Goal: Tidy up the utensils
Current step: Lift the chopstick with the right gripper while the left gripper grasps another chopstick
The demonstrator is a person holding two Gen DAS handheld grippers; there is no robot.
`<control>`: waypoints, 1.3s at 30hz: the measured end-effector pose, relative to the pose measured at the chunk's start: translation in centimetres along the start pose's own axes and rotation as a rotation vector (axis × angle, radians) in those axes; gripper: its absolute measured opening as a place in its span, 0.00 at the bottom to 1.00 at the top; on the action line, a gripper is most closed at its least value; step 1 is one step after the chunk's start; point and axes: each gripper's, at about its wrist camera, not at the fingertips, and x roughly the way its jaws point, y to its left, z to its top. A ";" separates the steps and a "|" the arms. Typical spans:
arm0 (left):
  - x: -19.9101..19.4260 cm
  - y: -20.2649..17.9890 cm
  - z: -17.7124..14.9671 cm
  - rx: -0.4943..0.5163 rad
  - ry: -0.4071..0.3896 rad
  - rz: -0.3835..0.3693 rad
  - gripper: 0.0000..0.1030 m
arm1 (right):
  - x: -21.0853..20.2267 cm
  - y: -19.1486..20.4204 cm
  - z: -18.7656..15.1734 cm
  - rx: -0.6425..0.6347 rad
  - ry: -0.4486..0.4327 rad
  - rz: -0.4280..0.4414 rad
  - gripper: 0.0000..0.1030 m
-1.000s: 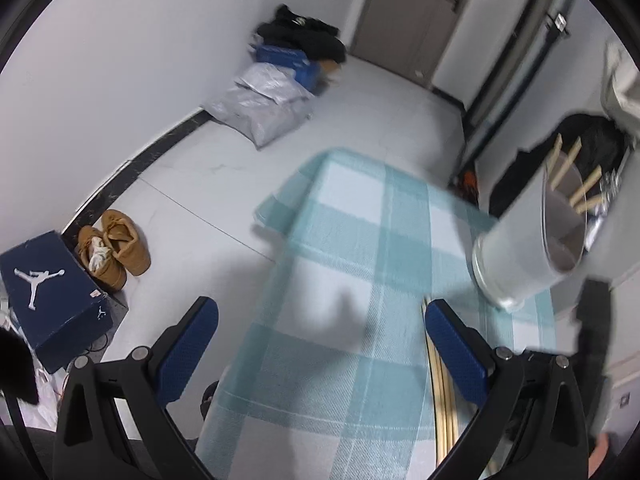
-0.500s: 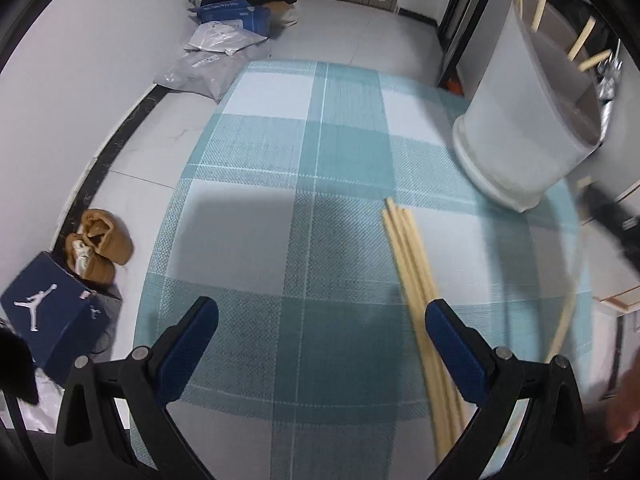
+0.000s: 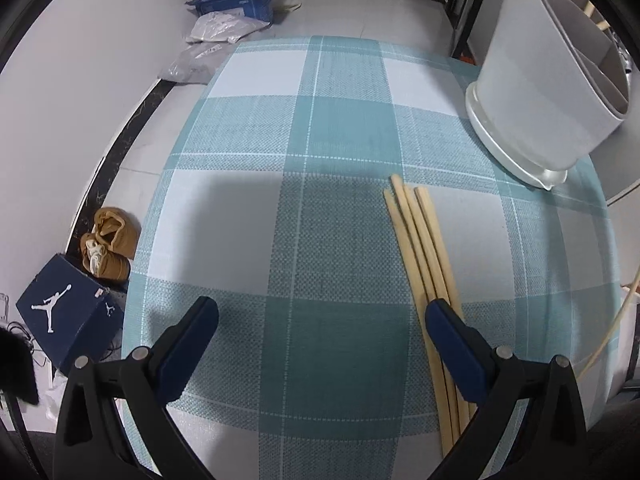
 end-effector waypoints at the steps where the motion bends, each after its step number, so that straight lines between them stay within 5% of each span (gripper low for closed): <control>1: 0.0 0.1 0.1 -0.006 0.005 0.003 0.99 | -0.2 0.1 -0.1 0.002 -0.002 0.001 0.04; 6: 0.6 0.5 0.6 -0.061 0.037 -0.034 0.98 | -1.2 0.3 -0.4 0.006 -0.010 0.015 0.04; 14: 0.9 -0.8 1.0 0.001 0.054 0.014 0.96 | -1.5 0.3 -0.2 -0.013 -0.037 0.005 0.04; 26: 1.0 -0.5 3.8 -0.011 0.010 -0.003 0.35 | -1.7 0.4 -0.3 -0.028 -0.040 -0.006 0.04; 30: 0.9 -0.9 3.9 -0.012 0.002 -0.019 0.06 | -1.8 0.4 -0.2 -0.027 -0.045 -0.010 0.04; 39: -0.7 -0.8 3.7 -0.058 -0.101 -0.067 0.01 | -2.4 0.6 0.4 -0.066 -0.080 -0.048 0.04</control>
